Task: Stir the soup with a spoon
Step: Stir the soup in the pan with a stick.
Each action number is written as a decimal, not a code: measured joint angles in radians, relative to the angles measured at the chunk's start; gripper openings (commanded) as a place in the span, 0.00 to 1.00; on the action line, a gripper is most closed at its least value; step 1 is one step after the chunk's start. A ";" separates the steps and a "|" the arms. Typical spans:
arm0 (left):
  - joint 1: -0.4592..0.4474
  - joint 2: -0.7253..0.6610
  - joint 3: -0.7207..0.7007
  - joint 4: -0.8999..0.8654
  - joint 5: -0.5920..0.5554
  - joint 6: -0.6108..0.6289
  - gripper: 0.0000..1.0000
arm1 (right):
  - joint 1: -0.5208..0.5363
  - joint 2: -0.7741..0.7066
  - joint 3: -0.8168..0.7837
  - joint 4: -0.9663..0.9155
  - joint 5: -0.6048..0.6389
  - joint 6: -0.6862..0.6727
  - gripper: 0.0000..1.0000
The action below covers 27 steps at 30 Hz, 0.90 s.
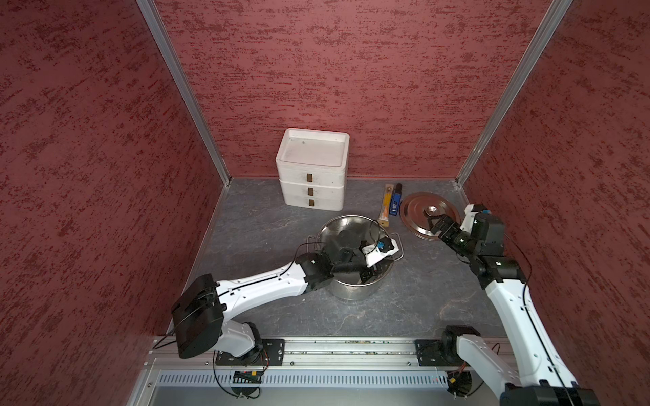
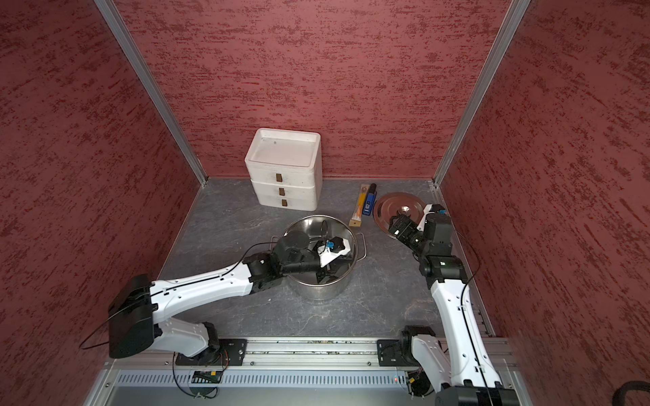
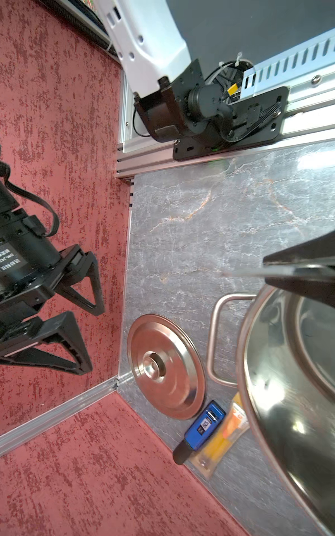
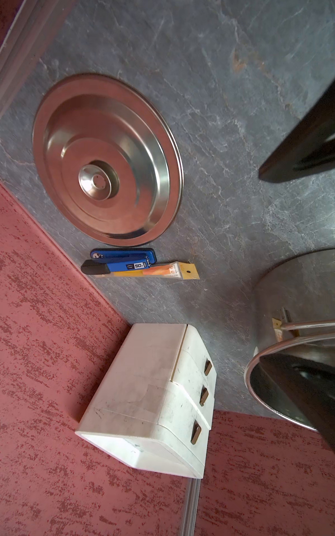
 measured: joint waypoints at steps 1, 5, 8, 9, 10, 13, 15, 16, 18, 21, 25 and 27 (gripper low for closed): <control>0.001 -0.025 -0.017 -0.009 -0.016 -0.006 0.00 | 0.000 0.006 0.000 0.003 0.000 0.000 0.96; 0.045 -0.119 -0.074 -0.053 -0.072 -0.029 0.00 | 0.000 0.032 0.000 0.017 -0.006 0.000 0.96; 0.116 -0.182 -0.113 -0.079 -0.100 -0.040 0.00 | 0.000 0.040 0.000 0.023 -0.008 0.000 0.96; 0.141 -0.198 -0.121 -0.091 -0.105 -0.041 0.00 | 0.000 0.040 0.000 0.023 -0.008 0.000 0.96; 0.167 -0.212 -0.127 -0.101 -0.108 -0.041 0.00 | 0.000 0.040 0.000 0.023 -0.009 0.000 0.96; 0.233 -0.232 -0.135 -0.116 -0.112 -0.034 0.00 | 0.000 0.040 0.000 0.024 -0.009 0.000 0.96; 0.282 -0.230 -0.135 -0.116 -0.109 -0.025 0.00 | 0.000 0.040 0.000 0.024 -0.009 0.000 0.97; 0.301 -0.226 -0.134 -0.113 -0.107 -0.019 0.00 | 0.000 0.040 0.000 0.024 -0.009 0.000 0.96; 0.341 -0.198 -0.126 -0.105 -0.100 -0.008 0.00 | 0.000 0.040 0.000 0.024 -0.009 0.000 0.97; 0.380 -0.103 -0.070 -0.090 -0.082 0.016 0.00 | 0.000 0.040 0.000 0.024 -0.009 0.000 0.96; 0.404 0.040 0.037 -0.061 -0.049 0.042 0.00 | 0.000 0.039 0.002 0.019 -0.008 0.000 0.96; 0.404 0.106 0.102 -0.045 -0.027 0.049 0.00 | 0.000 0.039 0.008 0.011 -0.008 0.000 0.97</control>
